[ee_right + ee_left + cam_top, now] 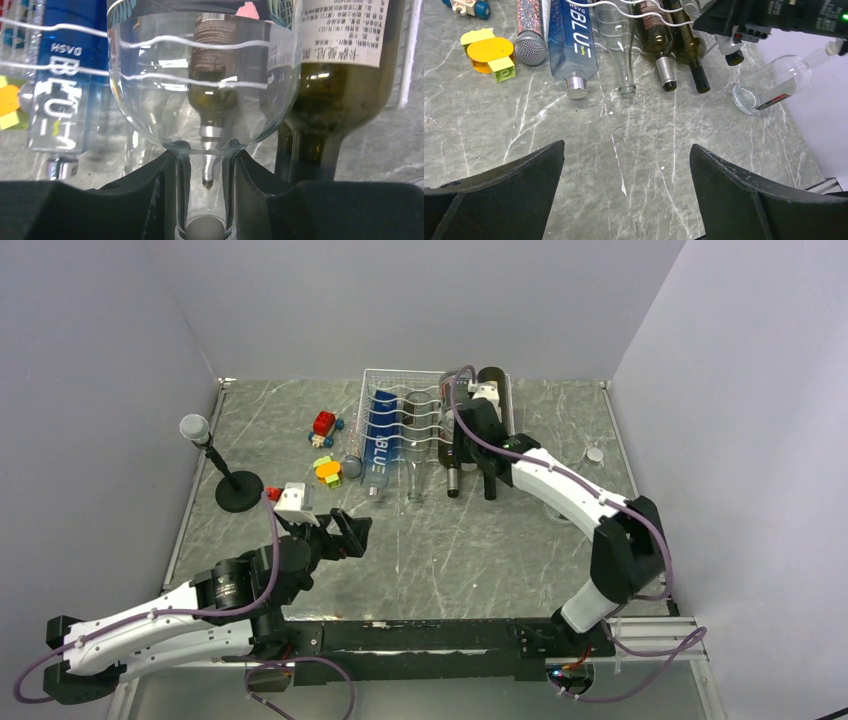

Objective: Put the wine bottle on the wine rack

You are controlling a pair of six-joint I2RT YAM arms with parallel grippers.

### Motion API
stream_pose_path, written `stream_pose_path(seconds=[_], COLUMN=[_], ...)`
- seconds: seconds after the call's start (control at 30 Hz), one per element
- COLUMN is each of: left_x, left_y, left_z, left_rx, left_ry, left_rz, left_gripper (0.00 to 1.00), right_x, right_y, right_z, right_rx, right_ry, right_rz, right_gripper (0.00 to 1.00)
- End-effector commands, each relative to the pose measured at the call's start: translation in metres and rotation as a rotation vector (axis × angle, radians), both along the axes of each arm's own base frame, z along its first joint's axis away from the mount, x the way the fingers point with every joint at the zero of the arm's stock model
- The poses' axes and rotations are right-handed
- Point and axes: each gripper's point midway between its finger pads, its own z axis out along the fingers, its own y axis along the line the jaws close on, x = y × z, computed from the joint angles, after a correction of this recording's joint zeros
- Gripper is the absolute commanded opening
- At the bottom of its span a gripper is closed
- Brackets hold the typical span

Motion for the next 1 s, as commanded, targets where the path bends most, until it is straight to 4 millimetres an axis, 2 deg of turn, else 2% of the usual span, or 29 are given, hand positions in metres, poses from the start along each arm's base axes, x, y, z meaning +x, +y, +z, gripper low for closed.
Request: stream_pose_path(seconds=[0.0, 0.33, 0.73, 0.77, 0.87, 0.97], left_x=[0.0, -0.001, -0.004, -0.005, -0.004, -0.004], left_y=[-0.005, -0.002, 0.006, 0.006, 0.007, 0.007], left_z=[0.021, 0.019, 0.016, 0.016, 0.015, 0.017], left_rx=[-0.045, -0.052, -0.08, -0.079, -0.075, -0.074], left_ry=[-0.013, 0.003, 0.015, 0.017, 0.018, 0.013], left_rz=[-0.016, -0.002, 0.006, 0.005, 0.009, 0.008], left_gripper=[0.99, 0.99, 0.99, 0.99, 0.99, 0.99], right_x=[0.065, 0.107, 0.121, 0.121, 0.116, 0.11], right_y=[0.015, 0.019, 0.021, 0.022, 0.022, 0.022], right_z=[0.115, 0.079, 0.033, 0.032, 0.03, 0.036], right_rx=[0.239, 0.158, 0.095, 0.094, 0.101, 0.106], right_ry=[-0.339, -0.275, -0.167, -0.16, -0.145, -0.142], right_rz=[-0.088, -0.153, -0.176, -0.169, -0.161, -0.145], right_gripper=[0.0, 0.0, 0.02, 0.11, 0.48, 0.69])
